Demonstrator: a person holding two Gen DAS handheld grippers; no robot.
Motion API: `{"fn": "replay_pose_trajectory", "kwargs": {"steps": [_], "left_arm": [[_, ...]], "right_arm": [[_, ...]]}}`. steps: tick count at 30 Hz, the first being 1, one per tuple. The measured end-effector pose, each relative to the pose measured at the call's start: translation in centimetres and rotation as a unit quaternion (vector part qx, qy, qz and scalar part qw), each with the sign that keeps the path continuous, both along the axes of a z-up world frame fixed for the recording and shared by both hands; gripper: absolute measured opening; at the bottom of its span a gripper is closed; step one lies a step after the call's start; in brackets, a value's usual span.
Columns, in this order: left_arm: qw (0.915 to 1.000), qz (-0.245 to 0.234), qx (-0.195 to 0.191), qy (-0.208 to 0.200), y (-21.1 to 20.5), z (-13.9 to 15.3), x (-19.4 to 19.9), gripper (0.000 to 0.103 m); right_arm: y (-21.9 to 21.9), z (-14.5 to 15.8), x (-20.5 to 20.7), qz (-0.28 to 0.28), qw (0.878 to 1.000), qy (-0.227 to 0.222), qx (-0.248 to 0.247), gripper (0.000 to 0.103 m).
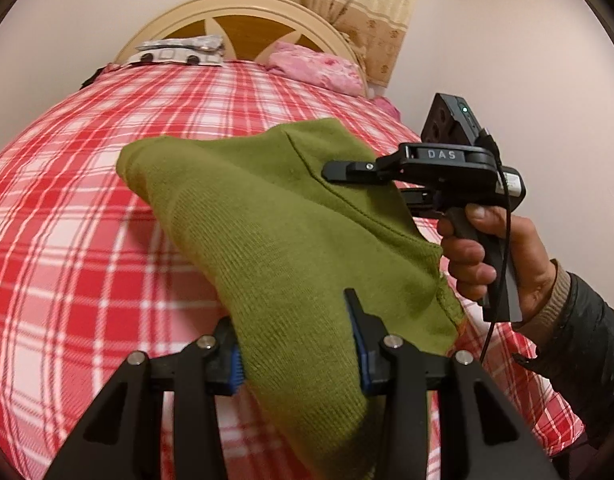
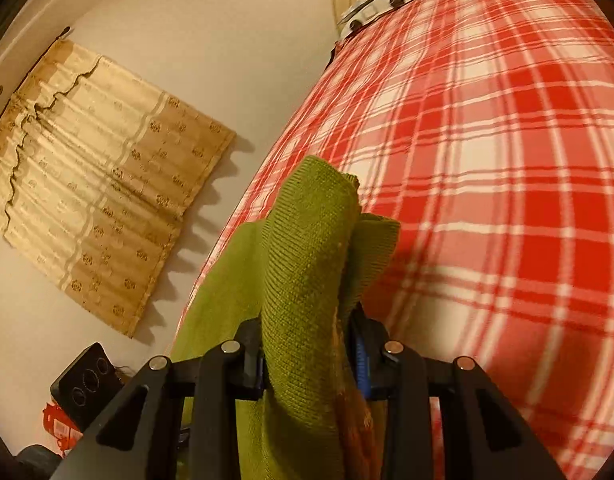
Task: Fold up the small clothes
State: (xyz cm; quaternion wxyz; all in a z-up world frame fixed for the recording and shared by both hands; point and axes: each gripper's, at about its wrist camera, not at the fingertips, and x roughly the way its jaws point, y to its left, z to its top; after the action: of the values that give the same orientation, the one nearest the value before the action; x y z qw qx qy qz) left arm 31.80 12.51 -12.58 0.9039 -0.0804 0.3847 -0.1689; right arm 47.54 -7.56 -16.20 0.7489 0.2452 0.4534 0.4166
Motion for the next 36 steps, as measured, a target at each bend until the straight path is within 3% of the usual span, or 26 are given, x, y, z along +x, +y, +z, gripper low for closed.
{"fn": "replay_pose_trajectory", "kwargs": {"steps": [15,36], "left_arm": [[0.9985,0.055,-0.007,0.001,6.5,-0.4,-4.0,0.042],[0.9923,0.120,-0.027,0.016,13.0,-2.1,-6.9,0.042]], "right_arm": [[9.7,-0.6,-2.1,0.059,0.998,0.010,0.003,0.034],[19.5,-1.8,-3.6,0.115,0.993,0.028,0.016,0.034]]}}
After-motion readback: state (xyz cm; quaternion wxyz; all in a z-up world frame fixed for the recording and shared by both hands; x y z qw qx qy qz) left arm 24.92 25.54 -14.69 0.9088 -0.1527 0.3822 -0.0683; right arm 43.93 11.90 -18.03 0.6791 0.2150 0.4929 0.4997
